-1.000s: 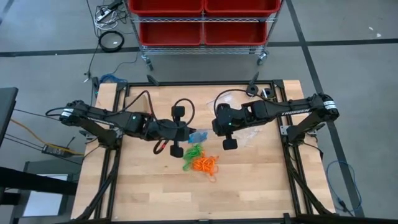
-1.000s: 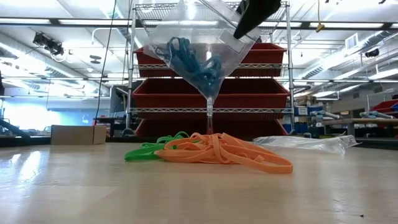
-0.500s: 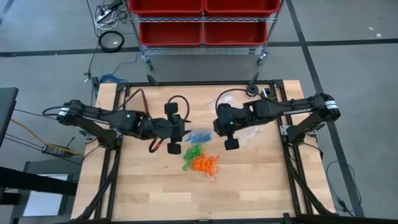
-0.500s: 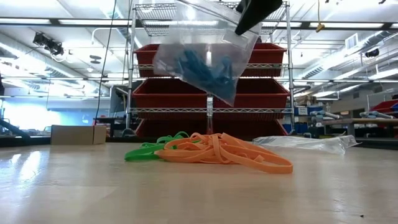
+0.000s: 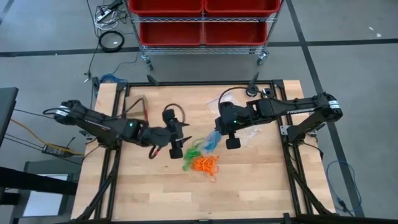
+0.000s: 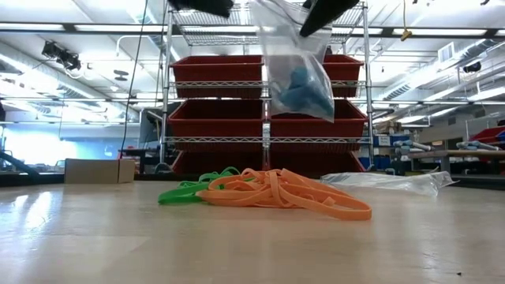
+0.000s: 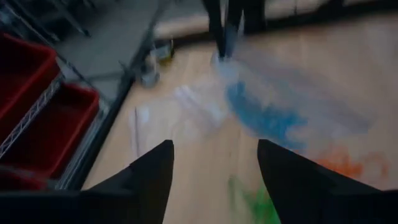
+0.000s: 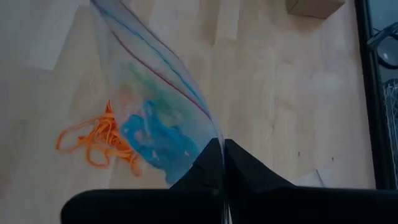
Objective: Sort rubber bands
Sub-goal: Close the top left transparent zip bag
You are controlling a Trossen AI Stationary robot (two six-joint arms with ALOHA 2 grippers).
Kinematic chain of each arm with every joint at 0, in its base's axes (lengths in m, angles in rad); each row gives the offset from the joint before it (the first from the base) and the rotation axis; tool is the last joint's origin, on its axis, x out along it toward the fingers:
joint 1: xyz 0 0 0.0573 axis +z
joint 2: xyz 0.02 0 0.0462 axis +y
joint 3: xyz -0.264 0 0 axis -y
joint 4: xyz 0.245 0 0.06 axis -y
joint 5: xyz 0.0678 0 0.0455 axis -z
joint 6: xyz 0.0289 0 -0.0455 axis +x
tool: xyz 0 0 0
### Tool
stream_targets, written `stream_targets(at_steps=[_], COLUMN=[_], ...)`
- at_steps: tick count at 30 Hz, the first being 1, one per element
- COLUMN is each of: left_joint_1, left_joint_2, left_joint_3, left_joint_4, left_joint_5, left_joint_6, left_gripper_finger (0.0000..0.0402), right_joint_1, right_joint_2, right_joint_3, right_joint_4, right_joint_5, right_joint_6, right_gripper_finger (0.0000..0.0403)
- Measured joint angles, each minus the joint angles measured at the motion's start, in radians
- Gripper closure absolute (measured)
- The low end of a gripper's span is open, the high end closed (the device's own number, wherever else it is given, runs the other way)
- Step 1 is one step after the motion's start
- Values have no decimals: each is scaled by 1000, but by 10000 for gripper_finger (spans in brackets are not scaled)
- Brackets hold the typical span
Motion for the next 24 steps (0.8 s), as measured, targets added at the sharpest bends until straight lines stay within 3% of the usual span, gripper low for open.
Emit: stream_targets(at_steps=[9,13,18,24], left_joint_1=[-160,-186,-186,-185], left_joint_2=[6,54,164,314], left_joint_3=[-474,-613,-641,-555], left_joint_4=[848,1182,1331,1450], left_joint_5=[-346,-376,-311,-283], left_joint_6=[-70,-76,-99,6], left_gripper_finger=[181,189,190,190], right_joint_1=[-19,-31,-52,-70], right_joint_2=[0,0,0,0], right_joint_3=[0,0,0,0], right_joint_4=[7,20,71,121], right_joint_5=[29,30,30,29], right_joint_6=[-11,-18,-25,-5], right_gripper_finger=[403,403,403,403])
